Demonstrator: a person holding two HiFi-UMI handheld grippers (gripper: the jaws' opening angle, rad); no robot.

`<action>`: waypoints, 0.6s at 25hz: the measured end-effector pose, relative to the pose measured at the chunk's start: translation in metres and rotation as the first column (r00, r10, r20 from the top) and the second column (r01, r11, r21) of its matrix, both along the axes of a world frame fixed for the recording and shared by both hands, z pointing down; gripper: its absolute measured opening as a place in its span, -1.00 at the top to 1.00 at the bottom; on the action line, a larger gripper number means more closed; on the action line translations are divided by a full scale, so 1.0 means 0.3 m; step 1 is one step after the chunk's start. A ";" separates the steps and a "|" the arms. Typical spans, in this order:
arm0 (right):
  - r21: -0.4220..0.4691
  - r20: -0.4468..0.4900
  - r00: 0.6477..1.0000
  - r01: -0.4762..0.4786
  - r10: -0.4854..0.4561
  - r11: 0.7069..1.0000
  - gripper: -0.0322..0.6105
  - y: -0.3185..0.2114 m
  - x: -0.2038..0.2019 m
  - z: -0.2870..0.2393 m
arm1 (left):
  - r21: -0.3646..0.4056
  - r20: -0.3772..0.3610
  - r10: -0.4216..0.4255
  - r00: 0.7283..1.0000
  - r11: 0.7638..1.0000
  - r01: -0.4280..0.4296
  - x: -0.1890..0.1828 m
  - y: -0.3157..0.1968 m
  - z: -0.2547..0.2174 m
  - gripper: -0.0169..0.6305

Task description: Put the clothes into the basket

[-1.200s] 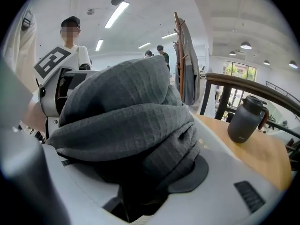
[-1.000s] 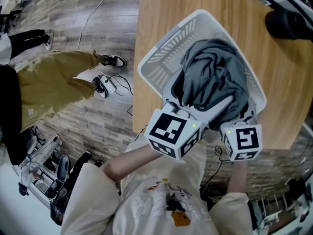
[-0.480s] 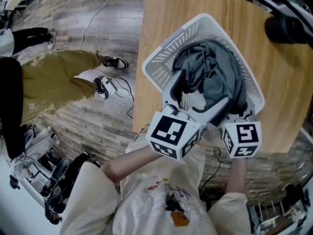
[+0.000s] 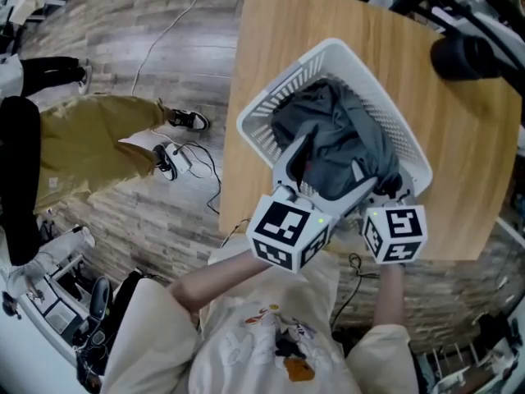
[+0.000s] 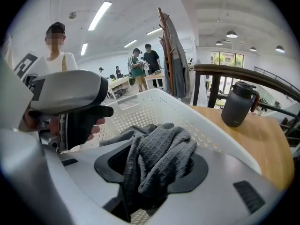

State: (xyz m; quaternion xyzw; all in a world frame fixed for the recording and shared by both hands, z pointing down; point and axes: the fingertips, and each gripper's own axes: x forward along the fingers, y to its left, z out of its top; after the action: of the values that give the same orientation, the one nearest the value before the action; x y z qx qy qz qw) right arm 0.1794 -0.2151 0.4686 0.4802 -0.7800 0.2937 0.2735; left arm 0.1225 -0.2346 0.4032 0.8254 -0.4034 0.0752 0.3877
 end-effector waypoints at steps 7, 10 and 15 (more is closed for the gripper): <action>-0.024 -0.094 0.995 -0.021 0.019 1.000 0.26 0.020 0.038 -0.022 | -0.009 0.015 0.007 1.000 1.000 -0.006 -0.019 0.021 -0.007 -0.70; -0.024 -0.111 0.994 -0.008 0.005 1.000 0.26 0.039 0.040 -0.024 | -0.013 0.012 0.009 1.000 1.000 -0.009 -0.024 0.037 -0.002 -0.68; -0.032 -0.094 0.995 -0.044 0.041 0.999 0.26 0.070 0.055 -0.040 | -0.019 0.020 0.048 0.999 0.999 -0.047 -0.023 0.073 0.003 -0.55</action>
State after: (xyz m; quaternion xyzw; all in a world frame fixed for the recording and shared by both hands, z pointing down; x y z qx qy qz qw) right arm 0.1960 -0.1940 0.4567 0.5050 -0.7509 0.2900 0.3116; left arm 0.1156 -0.2127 0.4041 0.8302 -0.3870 0.0967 0.3894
